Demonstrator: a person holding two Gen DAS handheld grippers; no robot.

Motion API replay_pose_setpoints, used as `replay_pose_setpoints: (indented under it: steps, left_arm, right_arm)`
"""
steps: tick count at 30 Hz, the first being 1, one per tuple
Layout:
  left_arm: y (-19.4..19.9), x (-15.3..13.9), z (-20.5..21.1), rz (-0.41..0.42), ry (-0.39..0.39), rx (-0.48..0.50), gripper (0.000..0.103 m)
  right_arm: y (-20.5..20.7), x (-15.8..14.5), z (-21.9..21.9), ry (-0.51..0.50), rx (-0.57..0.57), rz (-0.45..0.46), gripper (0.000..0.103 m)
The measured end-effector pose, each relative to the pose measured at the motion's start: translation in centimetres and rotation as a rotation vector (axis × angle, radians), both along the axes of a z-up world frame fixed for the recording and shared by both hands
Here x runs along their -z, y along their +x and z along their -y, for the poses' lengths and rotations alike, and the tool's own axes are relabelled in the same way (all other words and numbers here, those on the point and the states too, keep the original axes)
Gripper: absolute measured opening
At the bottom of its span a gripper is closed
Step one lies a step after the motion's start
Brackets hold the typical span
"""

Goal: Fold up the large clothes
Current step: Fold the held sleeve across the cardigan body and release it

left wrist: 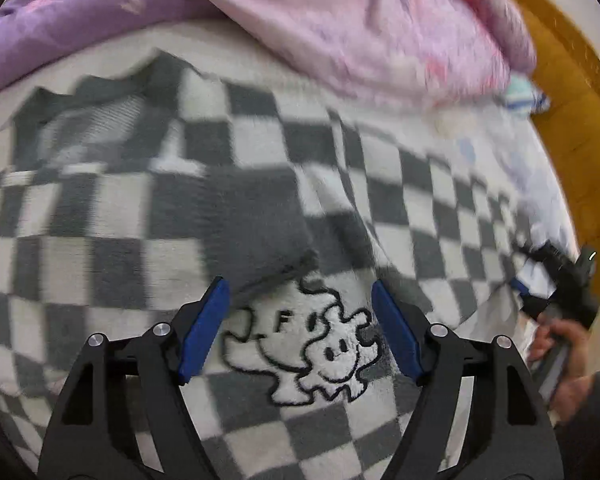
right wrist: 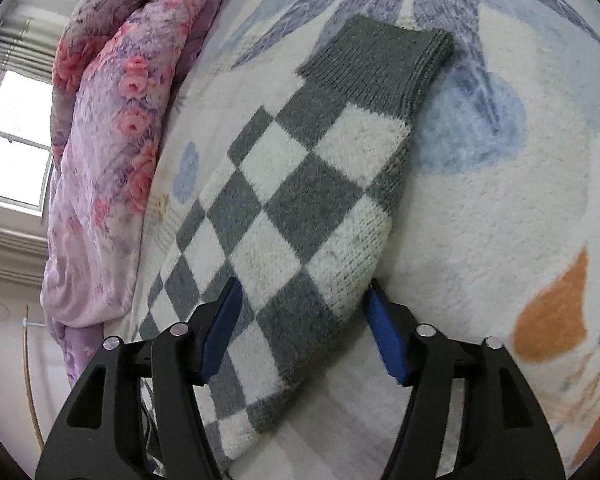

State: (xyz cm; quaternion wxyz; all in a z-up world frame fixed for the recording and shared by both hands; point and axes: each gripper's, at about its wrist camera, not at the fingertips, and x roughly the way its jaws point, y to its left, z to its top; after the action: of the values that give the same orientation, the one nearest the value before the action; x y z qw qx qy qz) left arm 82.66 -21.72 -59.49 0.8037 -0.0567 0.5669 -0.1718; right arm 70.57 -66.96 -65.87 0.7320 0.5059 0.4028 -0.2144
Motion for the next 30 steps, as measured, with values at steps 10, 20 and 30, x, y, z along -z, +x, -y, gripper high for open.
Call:
replay_pose_setpoints:
  steps: [10, 20, 30]
  left_arm:
    - [1.2, 5.3, -10.8, -0.139, 0.240, -0.213, 0.077]
    - [-1.0, -0.9, -17.3, -0.067, 0.039, -0.287, 0.076]
    - [-4.5, -5.2, -29.4, -0.019, 0.065, -0.526, 0.077]
  right_arm:
    - [1.7, -6.3, -2.3, -0.236, -0.096, 0.068, 0.011]
    - [9.7, -17.5, -24.3, -0.562, -0.645, 0.290, 0.011]
    - [11.2, -9.0, -53.6, -0.419, -1.248, 0.137, 0.032]
